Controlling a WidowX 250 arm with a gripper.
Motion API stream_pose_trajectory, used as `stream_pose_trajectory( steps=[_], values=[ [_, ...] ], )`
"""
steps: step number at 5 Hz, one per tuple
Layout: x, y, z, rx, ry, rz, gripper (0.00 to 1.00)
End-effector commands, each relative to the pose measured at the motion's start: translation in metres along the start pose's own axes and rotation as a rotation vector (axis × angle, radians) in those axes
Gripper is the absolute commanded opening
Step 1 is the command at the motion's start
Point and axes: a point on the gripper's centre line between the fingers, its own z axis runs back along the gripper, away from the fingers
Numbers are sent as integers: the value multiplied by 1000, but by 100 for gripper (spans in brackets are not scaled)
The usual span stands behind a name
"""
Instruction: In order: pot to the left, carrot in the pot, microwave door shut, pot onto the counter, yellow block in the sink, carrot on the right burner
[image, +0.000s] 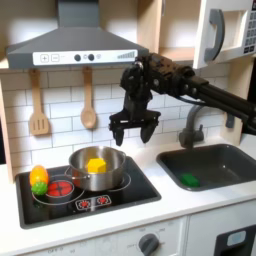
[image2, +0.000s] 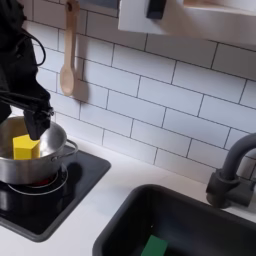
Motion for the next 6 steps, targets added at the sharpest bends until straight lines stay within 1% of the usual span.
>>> stream_pose_trajectory(
  steps=[1,3,4,5,6],
  values=[
    [0,-4,-13,1,48,-33,100],
    [9,3,-32,-22,85,-85,100],
    [11,2,-42,-32,108,-124,100],
    [12,-1,-49,-52,128,-163,100],
    [11,-2,-59,-68,149,-180,100]
  ],
)
